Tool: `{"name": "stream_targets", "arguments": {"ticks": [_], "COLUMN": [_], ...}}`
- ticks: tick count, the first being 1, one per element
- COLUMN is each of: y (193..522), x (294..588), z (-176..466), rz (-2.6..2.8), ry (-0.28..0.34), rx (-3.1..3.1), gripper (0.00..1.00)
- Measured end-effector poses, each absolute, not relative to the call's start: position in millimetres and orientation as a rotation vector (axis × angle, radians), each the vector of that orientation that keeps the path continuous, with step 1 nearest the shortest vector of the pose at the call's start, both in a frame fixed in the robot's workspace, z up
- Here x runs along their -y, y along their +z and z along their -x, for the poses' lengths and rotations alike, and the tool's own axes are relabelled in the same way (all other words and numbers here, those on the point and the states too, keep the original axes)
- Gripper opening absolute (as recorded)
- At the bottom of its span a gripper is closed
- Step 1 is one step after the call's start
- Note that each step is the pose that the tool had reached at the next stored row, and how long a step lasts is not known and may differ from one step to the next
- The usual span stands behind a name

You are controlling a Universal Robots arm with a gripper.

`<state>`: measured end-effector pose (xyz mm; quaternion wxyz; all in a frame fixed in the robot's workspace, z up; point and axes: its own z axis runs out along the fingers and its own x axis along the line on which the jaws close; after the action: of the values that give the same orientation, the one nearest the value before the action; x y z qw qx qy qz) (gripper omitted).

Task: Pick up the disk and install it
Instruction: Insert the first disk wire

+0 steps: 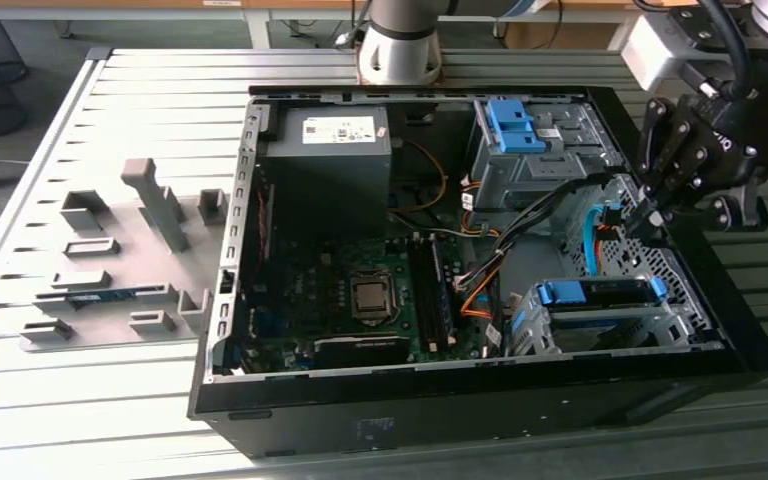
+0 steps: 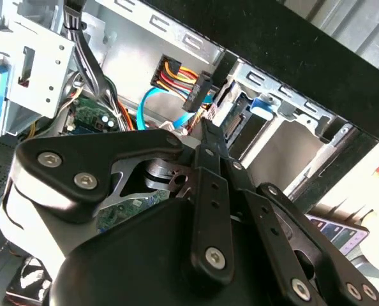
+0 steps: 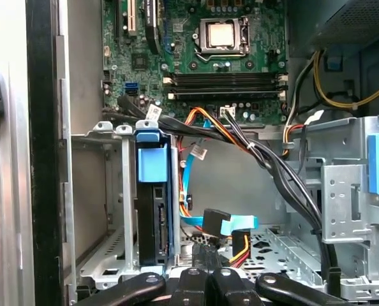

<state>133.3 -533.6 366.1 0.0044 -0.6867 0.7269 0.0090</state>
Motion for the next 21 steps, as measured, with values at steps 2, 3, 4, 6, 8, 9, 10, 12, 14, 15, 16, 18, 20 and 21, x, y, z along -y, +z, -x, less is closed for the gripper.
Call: {"name": "stream_targets", "arguments": {"ticks": [2, 3, 4, 6, 8, 9, 10, 12, 14, 15, 16, 18, 20, 21], "y": [366, 366, 366, 365, 364, 364, 363, 362, 362, 362, 362, 361, 360, 359], "x": [533, 533, 532, 530, 529, 528, 527, 524, 521, 521, 521, 521, 521, 521], "z": [-134, -135, -136, -136, -137, -137, -137, -138, -138, -138, -138, -138, -138, -138], "rz": [2.153, 2.153, 2.153, 2.155, 2.159, 2.161, 2.162, 2.163, 2.164, 2.165, 2.171, 2.186, 2.197, 2.199], "ry": [0.03, 0.031, 0.031, 0.03, 0.03, 0.029, 0.029, 0.029, 0.029, 0.029, 0.028, 0.029, 0.026, 0.024], "rx": [-2.279, -2.279, -2.28, -2.279, -2.276, -2.275, -2.274, -2.274, -2.273, -2.272, -2.267, -2.252, -2.244, -2.244], "gripper": [0.17, 0.17, 0.24, 0.24, 0.24, 0.24, 0.24, 0.24, 0.25, 0.31, 0.31, 0.31, 0.31, 0.31]}}
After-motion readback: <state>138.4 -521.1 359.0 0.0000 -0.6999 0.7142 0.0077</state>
